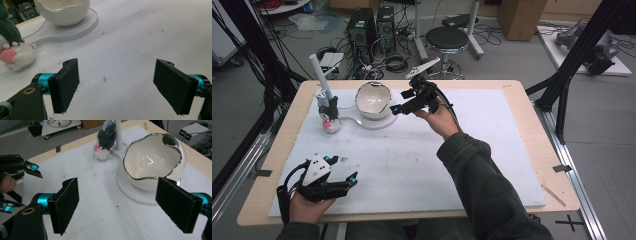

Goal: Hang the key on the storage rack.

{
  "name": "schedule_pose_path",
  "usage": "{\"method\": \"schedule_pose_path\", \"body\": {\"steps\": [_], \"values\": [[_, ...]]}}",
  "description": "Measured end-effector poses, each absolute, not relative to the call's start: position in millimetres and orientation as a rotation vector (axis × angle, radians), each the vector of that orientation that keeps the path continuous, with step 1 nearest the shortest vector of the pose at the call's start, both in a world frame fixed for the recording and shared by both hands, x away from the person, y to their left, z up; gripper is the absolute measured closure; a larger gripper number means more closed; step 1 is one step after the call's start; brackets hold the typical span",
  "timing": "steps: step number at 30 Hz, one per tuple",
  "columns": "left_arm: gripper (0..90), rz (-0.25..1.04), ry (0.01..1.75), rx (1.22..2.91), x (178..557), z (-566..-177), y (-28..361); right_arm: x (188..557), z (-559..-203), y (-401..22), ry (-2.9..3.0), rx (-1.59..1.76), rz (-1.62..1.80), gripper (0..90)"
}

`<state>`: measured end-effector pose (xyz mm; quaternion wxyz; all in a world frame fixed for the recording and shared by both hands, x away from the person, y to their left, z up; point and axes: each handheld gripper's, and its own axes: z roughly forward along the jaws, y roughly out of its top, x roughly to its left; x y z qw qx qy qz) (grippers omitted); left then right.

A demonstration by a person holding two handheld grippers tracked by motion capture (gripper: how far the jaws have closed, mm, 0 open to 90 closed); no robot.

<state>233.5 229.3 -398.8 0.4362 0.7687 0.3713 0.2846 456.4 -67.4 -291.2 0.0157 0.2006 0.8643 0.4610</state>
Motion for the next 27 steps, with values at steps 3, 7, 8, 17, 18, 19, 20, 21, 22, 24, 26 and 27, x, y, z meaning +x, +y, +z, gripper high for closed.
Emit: {"method": "schedule_pose_path", "body": {"steps": [3, 7, 8, 17, 18, 19, 20, 21, 22, 24, 26, 27], "values": [[21.1, 0.708, 0.926, 1.914, 233.6, -398.7, 229.5, 455.3, -290.5, -72.2, 2.669, 0.619, 1.449, 18.2], [21.1, 0.712, 0.926, 1.913, 233.6, -398.6, 229.8, 454.3, -291.4, -78.6, 2.665, 0.634, 1.449, 18.3], [21.1, 0.713, 0.925, 1.912, 233.6, -398.6, 229.7, 454.5, -292.1, -79.9, 2.659, 0.633, 1.455, 18.2], [21.1, 0.713, 0.925, 1.912, 233.6, -398.7, 229.7, 452.0, -295.8, -93.1, 2.657, 0.663, 1.459, 18.2], [21.1, 0.714, 0.927, 1.913, 233.6, -398.6, 229.8, 451.3, -295.5, -94.9, 2.658, 0.676, 1.457, 18.2], [21.1, 0.713, 0.927, 1.910, 233.7, -398.7, 229.8, 451.7, -295.4, -96.4, 2.651, 0.666, 1.462, 18.2], [21.1, 0.713, 0.927, 1.911, 233.7, -398.6, 229.8, 451.2, -294.7, -97.6, 2.651, 0.675, 1.461, 18.2], [21.1, 0.712, 0.926, 1.911, 233.8, -398.6, 229.9, 451.4, -294.3, -99.0, 2.642, 0.670, 1.466, 18.3], [21.1, 0.714, 0.925, 1.912, 233.9, -398.6, 229.9, 451.2, -293.8, -100.5, 2.641, 0.670, 1.469, 18.2], [21.1, 0.714, 0.926, 1.915, 233.6, -398.5, 229.8, 450.7, -293.4, -102.7, 2.632, 0.679, 1.474, 18.3], [21.1, 0.714, 0.926, 1.914, 233.6, -398.5, 229.7, 450.2, -294.1, -105.0, 2.629, 0.680, 1.474, 18.3], [21.1, 0.713, 0.927, 1.913, 233.5, -398.4, 229.8, 450.1, -294.5, -105.7, 2.631, 0.684, 1.473, 18.2]]}}
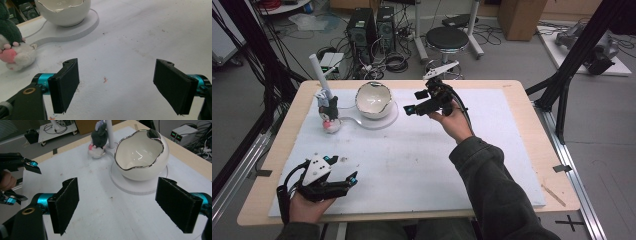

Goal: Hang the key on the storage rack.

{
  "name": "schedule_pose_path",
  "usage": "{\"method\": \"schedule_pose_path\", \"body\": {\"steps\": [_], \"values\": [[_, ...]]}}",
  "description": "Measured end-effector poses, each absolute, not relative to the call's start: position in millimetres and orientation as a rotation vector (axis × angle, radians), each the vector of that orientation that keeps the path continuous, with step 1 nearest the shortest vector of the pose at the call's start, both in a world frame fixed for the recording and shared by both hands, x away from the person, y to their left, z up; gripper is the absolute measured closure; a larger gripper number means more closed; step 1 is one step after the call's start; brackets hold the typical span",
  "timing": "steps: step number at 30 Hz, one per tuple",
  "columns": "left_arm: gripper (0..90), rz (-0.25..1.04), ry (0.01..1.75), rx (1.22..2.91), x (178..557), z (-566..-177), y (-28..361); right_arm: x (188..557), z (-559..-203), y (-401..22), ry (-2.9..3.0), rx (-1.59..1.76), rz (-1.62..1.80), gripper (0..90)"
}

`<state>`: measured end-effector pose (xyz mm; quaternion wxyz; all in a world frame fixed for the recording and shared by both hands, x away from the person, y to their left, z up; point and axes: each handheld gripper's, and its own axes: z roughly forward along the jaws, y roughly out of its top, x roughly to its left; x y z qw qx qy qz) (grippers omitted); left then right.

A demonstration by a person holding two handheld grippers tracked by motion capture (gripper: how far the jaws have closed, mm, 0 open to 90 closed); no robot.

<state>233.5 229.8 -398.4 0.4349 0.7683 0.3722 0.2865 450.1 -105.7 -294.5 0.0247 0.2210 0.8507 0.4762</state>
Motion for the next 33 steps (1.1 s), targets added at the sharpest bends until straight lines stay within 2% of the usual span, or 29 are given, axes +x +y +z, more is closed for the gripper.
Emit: {"method": "schedule_pose_path", "body": {"steps": [33], "values": [[21.1, 0.709, 0.923, 1.909, 233.0, -398.7, 228.7, 437.8, -317.6, -142.0, 2.606, 0.759, 1.461, 17.1]]}}
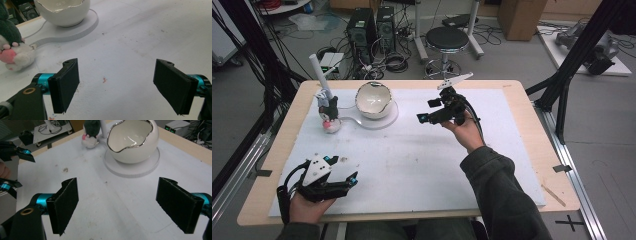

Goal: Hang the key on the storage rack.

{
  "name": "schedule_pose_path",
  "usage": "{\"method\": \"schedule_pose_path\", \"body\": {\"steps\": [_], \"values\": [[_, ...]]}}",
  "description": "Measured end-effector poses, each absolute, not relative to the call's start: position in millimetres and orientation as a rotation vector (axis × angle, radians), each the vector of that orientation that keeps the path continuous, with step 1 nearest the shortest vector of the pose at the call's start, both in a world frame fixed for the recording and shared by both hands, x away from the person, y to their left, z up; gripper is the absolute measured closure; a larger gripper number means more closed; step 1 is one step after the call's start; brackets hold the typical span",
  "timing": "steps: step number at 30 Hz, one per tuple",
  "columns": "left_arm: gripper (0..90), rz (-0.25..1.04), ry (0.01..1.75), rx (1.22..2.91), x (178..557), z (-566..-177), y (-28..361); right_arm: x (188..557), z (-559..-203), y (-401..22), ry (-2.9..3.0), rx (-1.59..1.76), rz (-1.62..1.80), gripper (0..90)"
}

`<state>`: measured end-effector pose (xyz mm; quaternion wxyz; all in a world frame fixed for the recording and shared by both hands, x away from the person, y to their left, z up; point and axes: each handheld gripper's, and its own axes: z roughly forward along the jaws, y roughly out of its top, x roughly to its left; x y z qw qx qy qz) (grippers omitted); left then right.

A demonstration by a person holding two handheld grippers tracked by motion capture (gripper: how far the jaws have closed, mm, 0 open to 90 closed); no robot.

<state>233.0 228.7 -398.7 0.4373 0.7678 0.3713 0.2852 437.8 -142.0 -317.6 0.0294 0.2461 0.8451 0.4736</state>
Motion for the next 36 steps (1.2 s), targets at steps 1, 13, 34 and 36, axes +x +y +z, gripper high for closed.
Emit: {"method": "schedule_pose_path", "body": {"steps": [1, 13, 34, 36], "values": [[21.1, 0.709, 0.925, 1.909, 233.0, -398.7, 228.6, 437.5, -318.6, -143.3, 2.600, 0.759, 1.459, 17.1], [21.1, 0.711, 0.924, 1.914, 232.8, -398.7, 228.5, 428.8, -327.0, -162.1, 2.580, 0.796, 1.458, 17.0], [21.1, 0.708, 0.924, 1.915, 233.1, -399.0, 227.3, 417.0, -339.9, -192.5, 2.550, 0.853, 1.456, 16.8], [21.1, 0.707, 0.924, 1.915, 233.1, -399.0, 227.4, 416.3, -341.8, -195.2, 2.547, 0.862, 1.457, 16.8]]}}
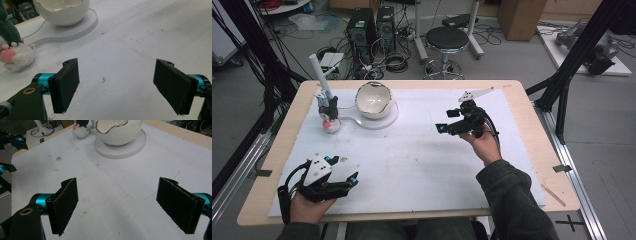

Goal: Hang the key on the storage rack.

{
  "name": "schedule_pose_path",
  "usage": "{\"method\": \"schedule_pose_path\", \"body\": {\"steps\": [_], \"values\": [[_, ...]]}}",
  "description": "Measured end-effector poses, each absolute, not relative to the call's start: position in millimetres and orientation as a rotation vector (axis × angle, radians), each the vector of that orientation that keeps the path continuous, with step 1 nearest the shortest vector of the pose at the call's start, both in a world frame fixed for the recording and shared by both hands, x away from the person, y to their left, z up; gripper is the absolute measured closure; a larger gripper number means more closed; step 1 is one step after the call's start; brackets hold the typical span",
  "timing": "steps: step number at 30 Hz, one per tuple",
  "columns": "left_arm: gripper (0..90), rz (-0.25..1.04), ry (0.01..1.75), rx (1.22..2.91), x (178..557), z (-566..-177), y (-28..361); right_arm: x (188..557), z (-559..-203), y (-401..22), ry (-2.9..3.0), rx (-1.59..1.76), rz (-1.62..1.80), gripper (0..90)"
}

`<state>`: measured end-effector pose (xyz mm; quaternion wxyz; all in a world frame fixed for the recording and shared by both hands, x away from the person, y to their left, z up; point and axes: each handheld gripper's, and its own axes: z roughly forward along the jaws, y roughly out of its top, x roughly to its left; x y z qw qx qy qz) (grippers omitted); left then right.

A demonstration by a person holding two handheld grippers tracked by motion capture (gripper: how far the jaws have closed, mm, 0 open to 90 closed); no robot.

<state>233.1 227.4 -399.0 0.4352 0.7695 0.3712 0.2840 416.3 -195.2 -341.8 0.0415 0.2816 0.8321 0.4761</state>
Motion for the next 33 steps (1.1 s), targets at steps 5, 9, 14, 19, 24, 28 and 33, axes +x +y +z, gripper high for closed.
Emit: {"method": "schedule_pose_path", "body": {"steps": [5, 9, 14, 19, 24, 28, 33], "values": [[21.1, 0.710, 0.925, 1.915, 233.1, -399.0, 227.2, 415.0, -344.1, -200.2, 2.536, 0.871, 1.463, 16.8], [21.1, 0.709, 0.925, 1.915, 233.0, -398.9, 227.2, 413.9, -343.4, -203.4, 2.534, 0.878, 1.463, 16.8], [21.1, 0.709, 0.926, 1.913, 232.9, -398.8, 227.3, 412.1, -344.0, -206.3, 2.530, 0.884, 1.464, 16.7], [21.2, 0.709, 0.928, 1.916, 232.8, -398.7, 227.2, 410.8, -346.9, -210.8, 2.525, 0.892, 1.455, 16.7], [21.4, 0.703, 0.931, 1.915, 233.5, -399.3, 226.5, 410.7, -349.1, -215.5, 2.514, 0.897, 1.467, 16.8], [21.5, 0.702, 0.932, 1.915, 233.5, -399.3, 226.4, 410.3, -350.2, -216.9, 2.517, 0.910, 1.468, 16.8], [21.4, 0.701, 0.930, 1.913, 233.8, -399.5, 226.7, 409.8, -352.1, -218.5, 2.518, 0.915, 1.460, 16.8]]}}
